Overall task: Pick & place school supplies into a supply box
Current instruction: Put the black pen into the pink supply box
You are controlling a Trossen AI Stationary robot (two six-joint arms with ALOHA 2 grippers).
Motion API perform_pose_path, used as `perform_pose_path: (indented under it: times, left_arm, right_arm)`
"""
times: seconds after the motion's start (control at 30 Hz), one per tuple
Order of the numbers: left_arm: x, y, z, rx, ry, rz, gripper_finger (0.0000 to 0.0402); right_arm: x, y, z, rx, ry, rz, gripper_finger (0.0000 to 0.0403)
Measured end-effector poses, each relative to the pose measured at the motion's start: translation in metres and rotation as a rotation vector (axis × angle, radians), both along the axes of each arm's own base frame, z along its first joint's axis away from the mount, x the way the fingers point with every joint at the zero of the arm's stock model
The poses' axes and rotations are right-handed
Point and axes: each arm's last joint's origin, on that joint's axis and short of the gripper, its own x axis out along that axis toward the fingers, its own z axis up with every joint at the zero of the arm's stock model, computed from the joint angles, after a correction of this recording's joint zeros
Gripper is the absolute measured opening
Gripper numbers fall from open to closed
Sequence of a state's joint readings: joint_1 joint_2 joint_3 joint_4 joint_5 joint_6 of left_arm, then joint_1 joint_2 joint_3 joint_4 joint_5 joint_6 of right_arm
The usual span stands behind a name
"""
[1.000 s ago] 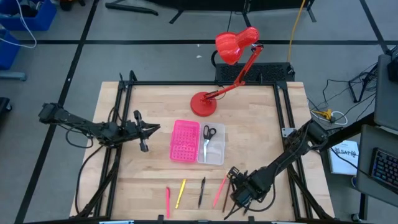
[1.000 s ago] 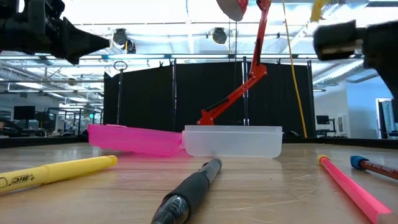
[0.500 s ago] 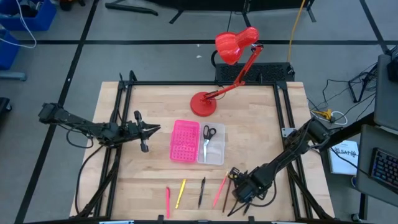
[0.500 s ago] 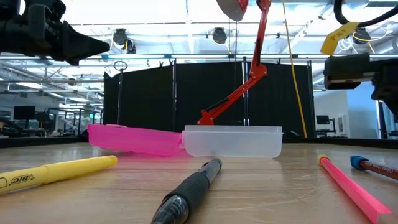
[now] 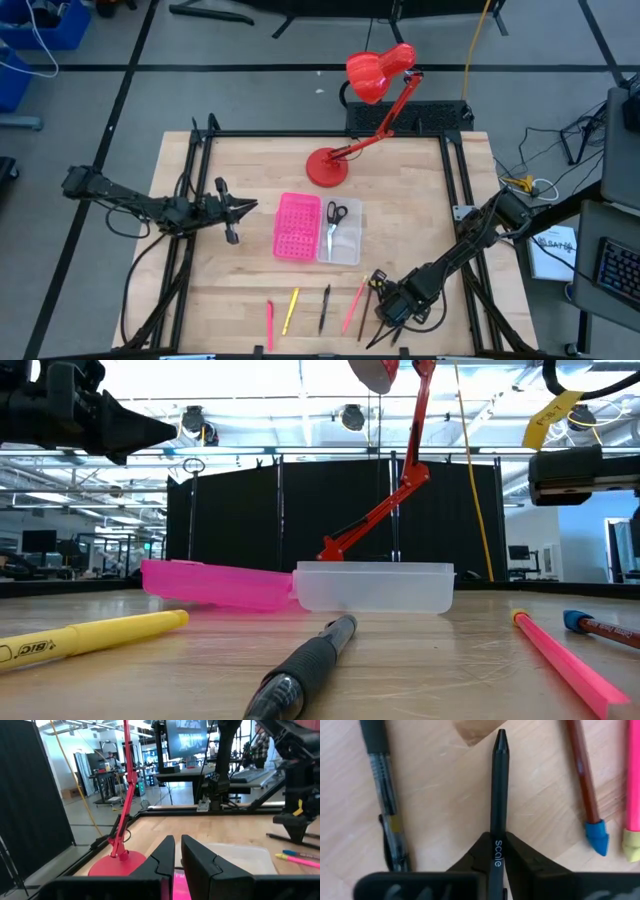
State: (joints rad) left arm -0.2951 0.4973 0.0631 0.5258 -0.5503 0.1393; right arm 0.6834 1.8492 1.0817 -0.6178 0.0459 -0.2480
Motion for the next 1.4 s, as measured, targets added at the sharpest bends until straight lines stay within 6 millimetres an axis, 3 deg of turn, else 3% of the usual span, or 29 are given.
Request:
perform_pose_path:
  times: [0.3, 0.53, 0.67, 1.0, 1.4]
  left_arm:
    - [0.000, 0.000, 0.000, -0.011, -0.004, -0.001, 0.0042]
    - [0.000, 0.000, 0.000, -0.013, -0.006, -0.002, 0.0042]
    - [0.000, 0.000, 0.000, -0.015, -0.007, -0.003, 0.0042]
    - [0.000, -0.001, 0.000, 0.015, -0.001, -0.034, 0.0042]
    - [0.000, -0.001, 0.000, 0.069, 0.012, -0.030, 0.0042]
  right_arm:
    - [0.002, 0.001, 0.000, -0.040, -0.055, 0.000, 0.0024]
    - [-0.002, -0.004, 0.023, -0.139, -0.121, 0.042, 0.0019]
    - [0.001, -0.005, 0.043, -0.096, -0.215, 0.027, 0.0020]
    - [0.001, -0.016, 0.064, -0.213, -0.291, 0.110, 0.0021]
    - [0.049, -0.053, 0.125, -0.336, -0.353, 0.288, 0.0021]
